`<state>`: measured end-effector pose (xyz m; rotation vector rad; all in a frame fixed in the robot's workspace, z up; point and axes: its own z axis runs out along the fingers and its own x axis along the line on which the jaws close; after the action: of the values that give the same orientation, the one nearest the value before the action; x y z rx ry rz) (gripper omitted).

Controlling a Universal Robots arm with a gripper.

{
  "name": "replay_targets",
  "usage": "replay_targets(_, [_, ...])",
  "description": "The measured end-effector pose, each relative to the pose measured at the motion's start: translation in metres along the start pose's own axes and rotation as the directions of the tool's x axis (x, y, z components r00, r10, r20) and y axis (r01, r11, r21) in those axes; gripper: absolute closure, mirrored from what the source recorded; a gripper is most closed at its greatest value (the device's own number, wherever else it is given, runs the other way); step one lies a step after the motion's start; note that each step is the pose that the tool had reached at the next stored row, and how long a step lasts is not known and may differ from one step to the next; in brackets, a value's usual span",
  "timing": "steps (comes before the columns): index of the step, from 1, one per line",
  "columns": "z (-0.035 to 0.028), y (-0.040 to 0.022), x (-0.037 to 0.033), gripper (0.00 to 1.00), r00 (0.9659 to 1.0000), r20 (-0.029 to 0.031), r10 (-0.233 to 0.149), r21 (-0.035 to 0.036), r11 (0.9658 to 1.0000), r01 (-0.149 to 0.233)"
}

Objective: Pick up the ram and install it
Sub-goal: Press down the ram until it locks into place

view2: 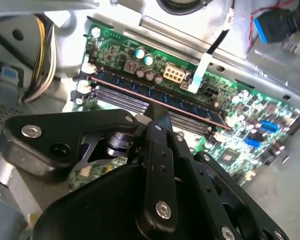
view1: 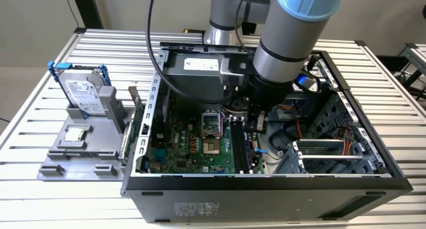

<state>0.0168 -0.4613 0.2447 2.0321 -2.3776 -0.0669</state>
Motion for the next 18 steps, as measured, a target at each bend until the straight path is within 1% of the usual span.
replay_targets(2, [0.0000,0.0000,0.0000,1.00,0.9993,-0.0015,-0.036,-0.0006,0.9993,0.036])
replay_targets(4, [0.0000,0.0000,0.0000,1.00,0.9974,-0.0029,-0.072,-0.0012,0.9974,0.072])
replay_targets(7, [0.0000,-0.0002,0.0007,1.00,0.9948,-0.0041,-0.102,-0.0016,0.9948,0.102])
replay_targets(11, [0.0000,-0.0009,0.0057,1.00,0.9937,-0.0044,-0.112,-0.0018,0.9937,0.112])
replay_targets(15, [0.0003,-0.0015,0.0061,1.00,0.9936,-0.0044,-0.113,-0.0021,0.9936,0.113])
replay_targets(16, [0.0008,-0.0018,0.0062,1.00,0.9936,-0.0045,-0.113,-0.0023,0.9936,0.113])
replay_targets(18, [0.0041,-0.0023,0.0062,1.00,0.9936,-0.0046,-0.113,-0.0024,0.9936,0.113])
